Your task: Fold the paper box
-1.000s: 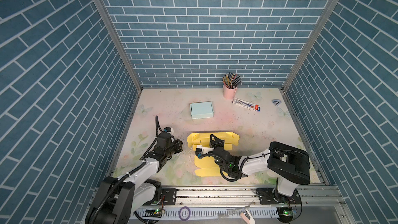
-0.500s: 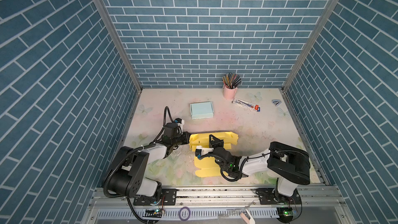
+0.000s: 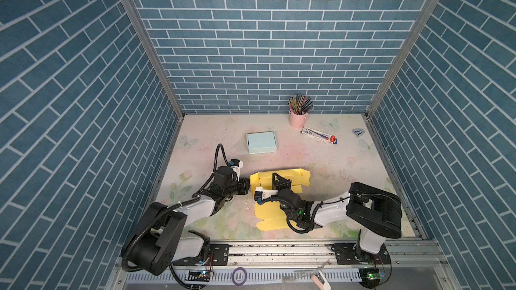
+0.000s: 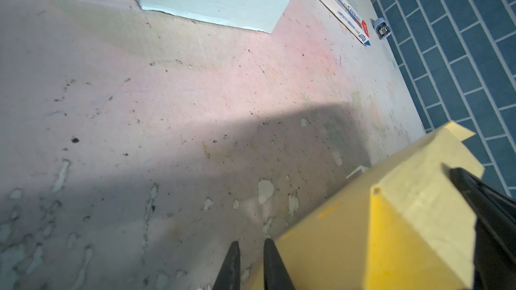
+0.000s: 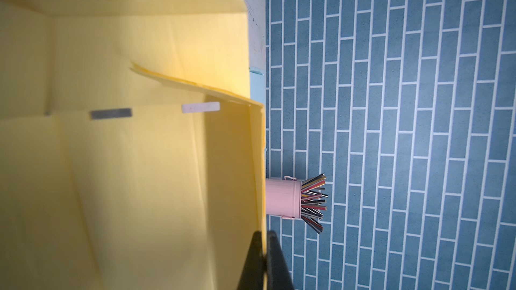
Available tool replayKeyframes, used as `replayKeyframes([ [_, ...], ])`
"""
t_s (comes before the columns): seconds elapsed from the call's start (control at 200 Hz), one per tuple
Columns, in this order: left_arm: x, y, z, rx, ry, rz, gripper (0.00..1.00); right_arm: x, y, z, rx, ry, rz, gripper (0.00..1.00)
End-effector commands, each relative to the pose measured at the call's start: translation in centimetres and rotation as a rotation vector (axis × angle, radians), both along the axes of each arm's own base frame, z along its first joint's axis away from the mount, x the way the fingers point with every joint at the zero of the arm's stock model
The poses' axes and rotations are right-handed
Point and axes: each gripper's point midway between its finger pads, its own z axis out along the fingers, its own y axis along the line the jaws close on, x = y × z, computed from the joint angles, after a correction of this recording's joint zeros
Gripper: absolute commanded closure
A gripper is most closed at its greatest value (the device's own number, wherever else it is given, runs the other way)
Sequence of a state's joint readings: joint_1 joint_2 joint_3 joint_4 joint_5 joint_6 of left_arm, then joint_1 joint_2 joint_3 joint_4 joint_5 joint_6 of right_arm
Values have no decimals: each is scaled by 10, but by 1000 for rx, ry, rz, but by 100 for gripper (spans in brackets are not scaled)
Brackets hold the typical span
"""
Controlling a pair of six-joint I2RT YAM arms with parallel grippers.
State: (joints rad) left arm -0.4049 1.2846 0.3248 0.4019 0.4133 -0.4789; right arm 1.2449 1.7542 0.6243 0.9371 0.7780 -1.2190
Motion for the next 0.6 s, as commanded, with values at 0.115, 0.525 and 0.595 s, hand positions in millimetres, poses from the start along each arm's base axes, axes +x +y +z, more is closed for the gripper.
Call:
replayKeyframes([
  [0.115, -19, 0, -14, 15, 14, -19, 81, -2, 2, 5, 1, -25, 16, 100],
  [0.525, -27, -10, -9, -13, -23, -58, 78, -14, -1, 2, 1, -19, 33, 100],
  [0.595, -33, -12, -6, -24, -42, -69, 70, -16, -4, 3, 8, -10, 37, 100],
])
